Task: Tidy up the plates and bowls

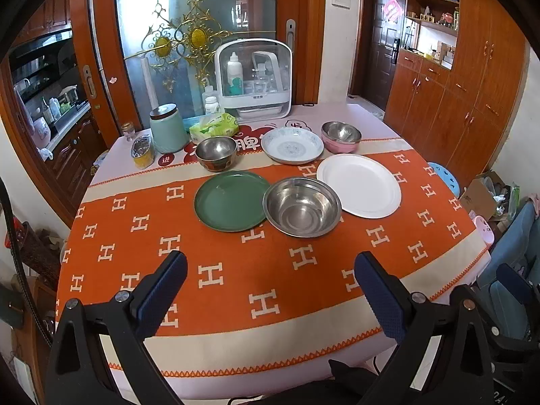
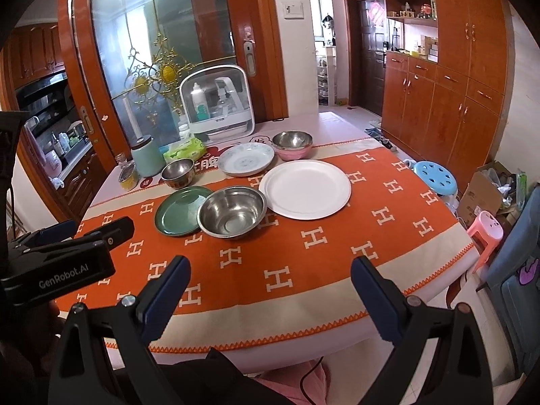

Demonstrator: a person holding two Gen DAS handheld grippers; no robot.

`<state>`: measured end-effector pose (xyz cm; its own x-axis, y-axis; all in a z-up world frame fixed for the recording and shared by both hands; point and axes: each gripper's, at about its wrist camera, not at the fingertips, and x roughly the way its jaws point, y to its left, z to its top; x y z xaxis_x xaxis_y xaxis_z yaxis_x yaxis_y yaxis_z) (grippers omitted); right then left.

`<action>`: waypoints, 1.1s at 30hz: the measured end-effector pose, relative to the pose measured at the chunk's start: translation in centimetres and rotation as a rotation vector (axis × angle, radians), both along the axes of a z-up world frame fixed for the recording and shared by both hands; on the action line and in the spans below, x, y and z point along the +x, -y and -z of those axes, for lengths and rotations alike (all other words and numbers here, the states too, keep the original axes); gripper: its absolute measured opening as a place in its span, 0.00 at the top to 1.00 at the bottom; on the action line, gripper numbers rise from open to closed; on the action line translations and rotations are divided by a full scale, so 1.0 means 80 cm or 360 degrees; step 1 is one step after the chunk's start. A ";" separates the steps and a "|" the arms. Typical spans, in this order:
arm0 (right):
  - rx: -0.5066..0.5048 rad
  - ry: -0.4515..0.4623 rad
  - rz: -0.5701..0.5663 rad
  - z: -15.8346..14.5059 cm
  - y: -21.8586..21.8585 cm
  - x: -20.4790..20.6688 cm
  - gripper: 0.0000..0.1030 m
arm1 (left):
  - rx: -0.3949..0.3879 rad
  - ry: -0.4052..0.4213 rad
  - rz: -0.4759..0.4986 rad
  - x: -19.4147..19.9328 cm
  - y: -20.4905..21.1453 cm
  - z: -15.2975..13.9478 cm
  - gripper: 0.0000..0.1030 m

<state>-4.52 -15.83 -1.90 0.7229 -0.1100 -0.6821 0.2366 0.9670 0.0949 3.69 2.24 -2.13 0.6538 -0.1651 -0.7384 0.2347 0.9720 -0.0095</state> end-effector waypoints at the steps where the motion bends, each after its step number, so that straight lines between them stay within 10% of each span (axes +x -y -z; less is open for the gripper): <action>1: 0.0001 0.0000 0.0007 0.000 0.002 0.001 0.06 | 0.0003 -0.0005 0.0003 0.003 0.002 0.001 0.04; 33: 0.0235 -0.0230 -0.0052 0.041 0.187 0.171 0.06 | 0.0062 -0.0340 0.0113 0.182 0.184 0.046 0.04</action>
<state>9.17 -30.77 -5.15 0.6180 0.0209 -0.7859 0.2267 0.9524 0.2036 18.22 -12.46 -5.83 0.4695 -0.1736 -0.8657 0.2990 0.9538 -0.0291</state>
